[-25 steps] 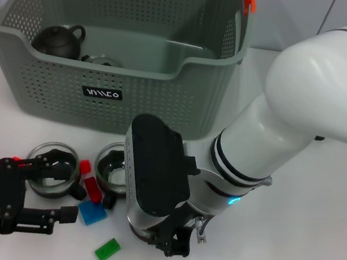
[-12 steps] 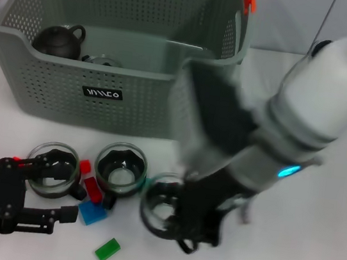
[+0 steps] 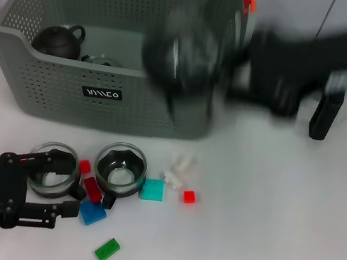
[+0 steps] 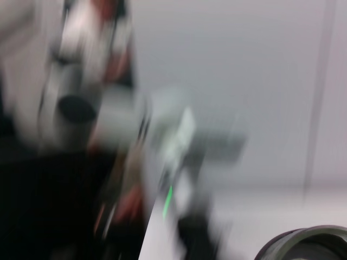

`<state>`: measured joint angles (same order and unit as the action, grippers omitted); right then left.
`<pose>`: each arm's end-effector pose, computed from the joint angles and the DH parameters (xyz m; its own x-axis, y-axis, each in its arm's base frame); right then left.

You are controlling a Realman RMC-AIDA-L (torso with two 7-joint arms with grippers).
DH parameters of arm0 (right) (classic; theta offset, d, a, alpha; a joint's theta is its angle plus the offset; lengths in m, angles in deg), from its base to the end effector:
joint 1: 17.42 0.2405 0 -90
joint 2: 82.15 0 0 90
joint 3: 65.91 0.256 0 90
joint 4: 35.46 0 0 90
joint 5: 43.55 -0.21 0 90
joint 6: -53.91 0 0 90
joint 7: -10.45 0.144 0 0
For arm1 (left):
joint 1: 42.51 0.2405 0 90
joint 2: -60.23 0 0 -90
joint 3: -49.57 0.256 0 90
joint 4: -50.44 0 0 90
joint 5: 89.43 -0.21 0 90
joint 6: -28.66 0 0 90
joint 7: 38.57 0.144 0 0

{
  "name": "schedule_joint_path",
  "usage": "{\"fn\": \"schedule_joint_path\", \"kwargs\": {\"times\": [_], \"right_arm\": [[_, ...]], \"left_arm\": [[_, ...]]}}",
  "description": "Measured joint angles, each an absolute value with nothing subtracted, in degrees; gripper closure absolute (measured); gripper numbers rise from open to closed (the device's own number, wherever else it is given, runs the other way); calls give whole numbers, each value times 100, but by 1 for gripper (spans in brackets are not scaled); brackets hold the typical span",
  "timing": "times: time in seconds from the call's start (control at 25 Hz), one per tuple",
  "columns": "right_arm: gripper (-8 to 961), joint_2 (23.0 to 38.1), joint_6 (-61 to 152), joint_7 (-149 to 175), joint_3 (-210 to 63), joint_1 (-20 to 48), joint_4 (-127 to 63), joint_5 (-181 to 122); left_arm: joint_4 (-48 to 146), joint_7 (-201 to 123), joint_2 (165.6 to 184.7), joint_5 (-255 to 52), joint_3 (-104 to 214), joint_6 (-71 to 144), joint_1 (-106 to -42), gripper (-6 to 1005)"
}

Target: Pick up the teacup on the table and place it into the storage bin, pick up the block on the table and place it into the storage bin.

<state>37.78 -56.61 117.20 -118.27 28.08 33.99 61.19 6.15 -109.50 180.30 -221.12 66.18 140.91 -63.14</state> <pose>0.0679 0.3379 0.0520 0.8975 -0.0267 -0.4402 0.0308 -0.9919 0.1228 -0.3164 0.2348 0.0382 0.7509 0.3742 0.5442 0.4897 -0.8684 -0.0786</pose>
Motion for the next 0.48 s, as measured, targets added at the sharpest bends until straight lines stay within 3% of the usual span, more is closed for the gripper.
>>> {"fn": "schedule_joint_path", "kwargs": {"times": [0.24, 0.48], "right_arm": [[895, 3795, -3634, 12378, -11755, 2694, 3326, 5086], [895, 3634, -1905, 13680, -12384, 3450, 3193, 6389]], "left_arm": [[614, -10950, 18034, -22102, 6619, 14101, -6368, 158], [620, -10950, 18037, -22099, 6617, 14105, -6403, 157]]}}
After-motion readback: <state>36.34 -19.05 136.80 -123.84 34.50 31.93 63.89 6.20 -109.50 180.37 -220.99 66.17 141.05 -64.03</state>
